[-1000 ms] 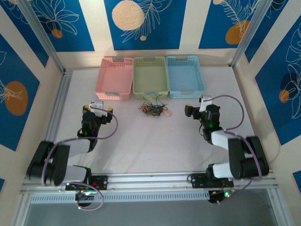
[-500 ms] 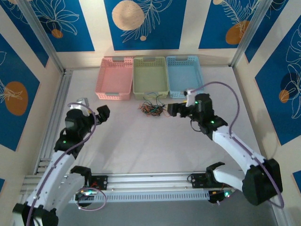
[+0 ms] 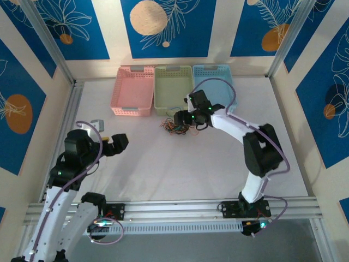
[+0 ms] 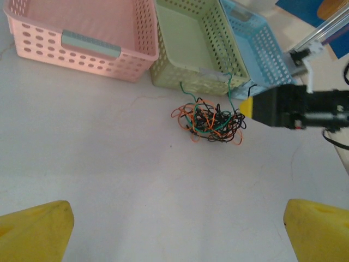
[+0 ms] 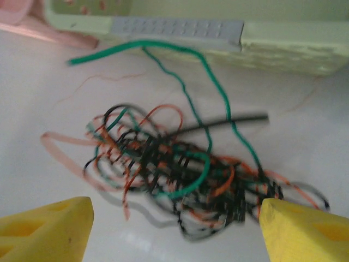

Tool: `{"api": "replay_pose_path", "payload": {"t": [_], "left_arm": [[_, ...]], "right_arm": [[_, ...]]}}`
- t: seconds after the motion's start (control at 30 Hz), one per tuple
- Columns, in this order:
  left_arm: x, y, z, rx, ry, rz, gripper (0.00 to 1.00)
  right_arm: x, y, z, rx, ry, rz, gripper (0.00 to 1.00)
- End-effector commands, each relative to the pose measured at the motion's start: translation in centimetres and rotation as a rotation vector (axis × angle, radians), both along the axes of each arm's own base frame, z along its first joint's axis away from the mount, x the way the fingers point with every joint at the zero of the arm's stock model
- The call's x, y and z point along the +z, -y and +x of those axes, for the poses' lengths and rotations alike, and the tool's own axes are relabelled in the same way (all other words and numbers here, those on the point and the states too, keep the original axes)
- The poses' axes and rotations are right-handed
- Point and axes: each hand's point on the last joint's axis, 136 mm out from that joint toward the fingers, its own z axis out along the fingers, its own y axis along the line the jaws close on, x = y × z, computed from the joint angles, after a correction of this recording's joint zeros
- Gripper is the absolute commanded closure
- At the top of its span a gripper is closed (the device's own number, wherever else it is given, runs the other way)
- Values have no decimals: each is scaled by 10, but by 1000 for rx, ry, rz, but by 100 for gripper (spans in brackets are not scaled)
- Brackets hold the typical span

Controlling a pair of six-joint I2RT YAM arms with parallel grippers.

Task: Untangle the cables

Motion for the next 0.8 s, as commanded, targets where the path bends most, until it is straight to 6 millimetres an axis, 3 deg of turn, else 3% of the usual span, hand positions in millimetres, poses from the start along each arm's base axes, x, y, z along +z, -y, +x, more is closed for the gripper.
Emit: {"api": "replay_pose_path", "payload": {"t": [0.0, 0.17, 0.3, 0.47, 0.77], "left_arm": [[-6, 1, -4, -9, -32, -5, 2], [1, 1, -8, -15, -15, -10, 1], [0, 2, -9, -18, -27, -15, 1], [-1, 3, -11, -23, -30, -25, 1], [-11, 13, -9, -52, -61, -75, 1]], "right_arm": [[-10, -6, 17, -27, -24, -33, 21], [-39, -12, 40, -51, -54, -104, 21], [-70, -24, 30, 16, -137, -141, 34], [-95, -28, -16, 91, -198, -207, 41], [-71, -36, -115, 162, -241, -115, 41]]}}
